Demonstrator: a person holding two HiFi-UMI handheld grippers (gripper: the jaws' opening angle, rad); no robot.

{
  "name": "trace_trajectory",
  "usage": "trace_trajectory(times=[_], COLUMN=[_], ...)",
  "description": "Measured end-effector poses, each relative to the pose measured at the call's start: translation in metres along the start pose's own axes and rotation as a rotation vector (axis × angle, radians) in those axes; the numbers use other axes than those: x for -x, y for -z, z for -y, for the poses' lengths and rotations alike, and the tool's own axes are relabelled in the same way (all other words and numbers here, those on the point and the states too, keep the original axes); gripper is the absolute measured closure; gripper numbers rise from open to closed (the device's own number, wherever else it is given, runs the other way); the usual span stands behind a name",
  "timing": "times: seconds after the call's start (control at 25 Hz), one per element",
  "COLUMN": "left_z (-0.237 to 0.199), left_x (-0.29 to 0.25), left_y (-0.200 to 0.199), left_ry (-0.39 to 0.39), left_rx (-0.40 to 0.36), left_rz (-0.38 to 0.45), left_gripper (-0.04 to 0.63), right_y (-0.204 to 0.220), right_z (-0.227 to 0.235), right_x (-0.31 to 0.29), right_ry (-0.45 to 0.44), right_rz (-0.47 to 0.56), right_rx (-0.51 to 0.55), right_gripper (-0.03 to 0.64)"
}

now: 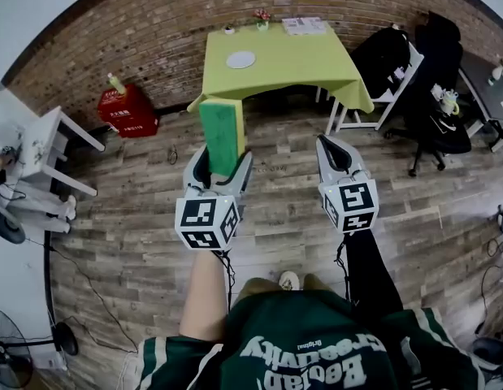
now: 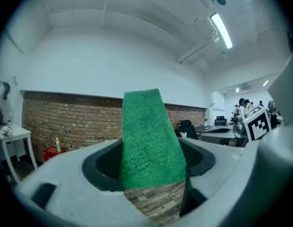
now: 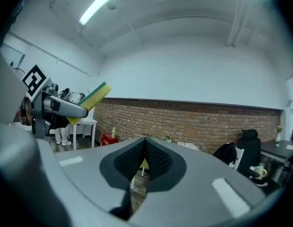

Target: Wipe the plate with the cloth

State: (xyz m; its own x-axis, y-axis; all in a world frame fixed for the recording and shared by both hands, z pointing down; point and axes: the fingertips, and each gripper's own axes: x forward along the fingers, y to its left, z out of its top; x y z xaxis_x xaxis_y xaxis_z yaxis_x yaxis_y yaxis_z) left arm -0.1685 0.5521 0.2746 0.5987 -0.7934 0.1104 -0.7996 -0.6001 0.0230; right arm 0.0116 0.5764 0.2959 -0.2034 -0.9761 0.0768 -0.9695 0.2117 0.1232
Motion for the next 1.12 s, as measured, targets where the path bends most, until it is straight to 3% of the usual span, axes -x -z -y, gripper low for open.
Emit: trace_trajectory(times=[0.6, 1.12], left_z=[-0.014, -0.091], left_x=[0.003, -0.089], left_y=[0.009, -0.001], left_ry=[-0.025, -0.016], left_rx=[-0.026, -0.017], left_rz=[-0.020, -0.012], left_gripper=[0.247, 0.247], right_y=[0.017, 0.014], right_z=[-0.005, 0.010], right_x=[-0.009, -0.125], right_ry=[-0.003, -0.021], right_rz=[-0.011, -0.029], right_rx=[-0.038, -0.032], right_gripper=[0.604, 0.604])
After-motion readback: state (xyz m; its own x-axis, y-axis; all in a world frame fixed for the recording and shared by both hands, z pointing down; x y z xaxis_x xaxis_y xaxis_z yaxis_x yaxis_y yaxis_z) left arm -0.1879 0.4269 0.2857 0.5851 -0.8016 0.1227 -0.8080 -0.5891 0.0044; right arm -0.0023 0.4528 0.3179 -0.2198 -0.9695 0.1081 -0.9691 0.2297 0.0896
